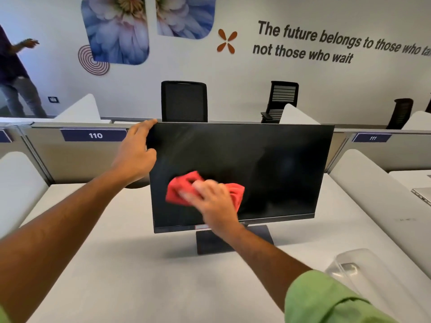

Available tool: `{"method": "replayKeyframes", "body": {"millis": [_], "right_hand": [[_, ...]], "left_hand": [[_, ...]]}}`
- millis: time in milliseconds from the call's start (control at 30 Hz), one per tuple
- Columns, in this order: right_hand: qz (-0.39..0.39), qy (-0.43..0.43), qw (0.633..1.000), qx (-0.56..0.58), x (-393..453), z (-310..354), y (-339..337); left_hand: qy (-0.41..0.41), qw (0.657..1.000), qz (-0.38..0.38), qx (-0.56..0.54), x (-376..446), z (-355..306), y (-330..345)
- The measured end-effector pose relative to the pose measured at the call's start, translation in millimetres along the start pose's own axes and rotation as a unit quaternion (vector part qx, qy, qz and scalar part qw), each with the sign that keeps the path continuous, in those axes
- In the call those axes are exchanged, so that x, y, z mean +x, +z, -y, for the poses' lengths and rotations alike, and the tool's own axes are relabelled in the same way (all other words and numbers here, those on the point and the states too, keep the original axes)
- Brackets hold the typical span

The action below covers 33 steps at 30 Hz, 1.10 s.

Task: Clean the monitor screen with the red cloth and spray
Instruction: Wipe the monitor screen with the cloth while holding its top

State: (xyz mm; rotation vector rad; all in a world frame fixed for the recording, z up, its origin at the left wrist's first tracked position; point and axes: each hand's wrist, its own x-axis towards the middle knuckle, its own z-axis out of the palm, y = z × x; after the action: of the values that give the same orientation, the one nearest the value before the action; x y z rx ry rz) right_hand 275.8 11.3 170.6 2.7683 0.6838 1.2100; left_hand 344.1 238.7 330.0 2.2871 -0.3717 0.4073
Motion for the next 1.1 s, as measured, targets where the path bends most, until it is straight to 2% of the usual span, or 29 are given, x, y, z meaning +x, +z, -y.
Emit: {"method": "replayKeyframes", "body": {"millis": [67,133,200,267,367,433,500,600,667,733,800,900,967,1000,1100], "right_hand": [[-0.071,0.177,0.982,-0.005,22,-27,-15],[-0.128,0.352,0.927,-0.009,55,-54,-31],[-0.157,0.427,0.890,0.012,86,-64,-41],[-0.162,0.393,0.905,0.024,103,-49,-37],[-0.107,0.235,0.966,0.020,98,-1,-17],[-0.065,0.138,0.988,0.035,79,30,-1],[-0.014,0.046,0.997,0.053,52,48,14],[0.091,-0.078,0.992,0.043,10,50,24],[0.065,-0.044,0.997,0.028,-2,36,20],[-0.021,0.111,0.994,0.010,8,18,9],[-0.091,0.265,0.960,-0.010,40,1,-4],[-0.125,0.381,0.916,0.008,102,-13,-22],[-0.129,0.390,0.911,0.026,133,-6,-27],[-0.122,0.371,0.920,0.030,142,3,-26],[-0.073,0.241,0.968,0.019,141,46,-12]], "left_hand": [[0.000,1.000,0.009,0.005,2,-2,-2],[-0.002,1.000,0.012,0.007,2,-3,-3],[-0.004,1.000,0.013,0.007,2,-3,-4],[-0.009,1.000,0.011,0.002,3,-2,-4],[-0.014,1.000,-0.005,-0.011,6,-1,-5],[-0.011,1.000,-0.015,-0.010,10,0,-9],[-0.002,1.000,-0.019,0.004,13,4,-14],[0.010,1.000,-0.011,0.011,17,12,-22],[0.019,1.000,0.001,0.008,18,14,-24],[0.019,1.000,0.009,0.000,18,12,-22],[0.007,1.000,0.008,-0.012,18,9,-20],[-0.006,1.000,0.003,-0.020,18,5,-19],[-0.015,1.000,0.010,-0.019,20,5,-20],[-0.025,0.999,0.017,-0.027,22,5,-21],[-0.064,0.993,0.042,-0.092,30,2,-29]]}}
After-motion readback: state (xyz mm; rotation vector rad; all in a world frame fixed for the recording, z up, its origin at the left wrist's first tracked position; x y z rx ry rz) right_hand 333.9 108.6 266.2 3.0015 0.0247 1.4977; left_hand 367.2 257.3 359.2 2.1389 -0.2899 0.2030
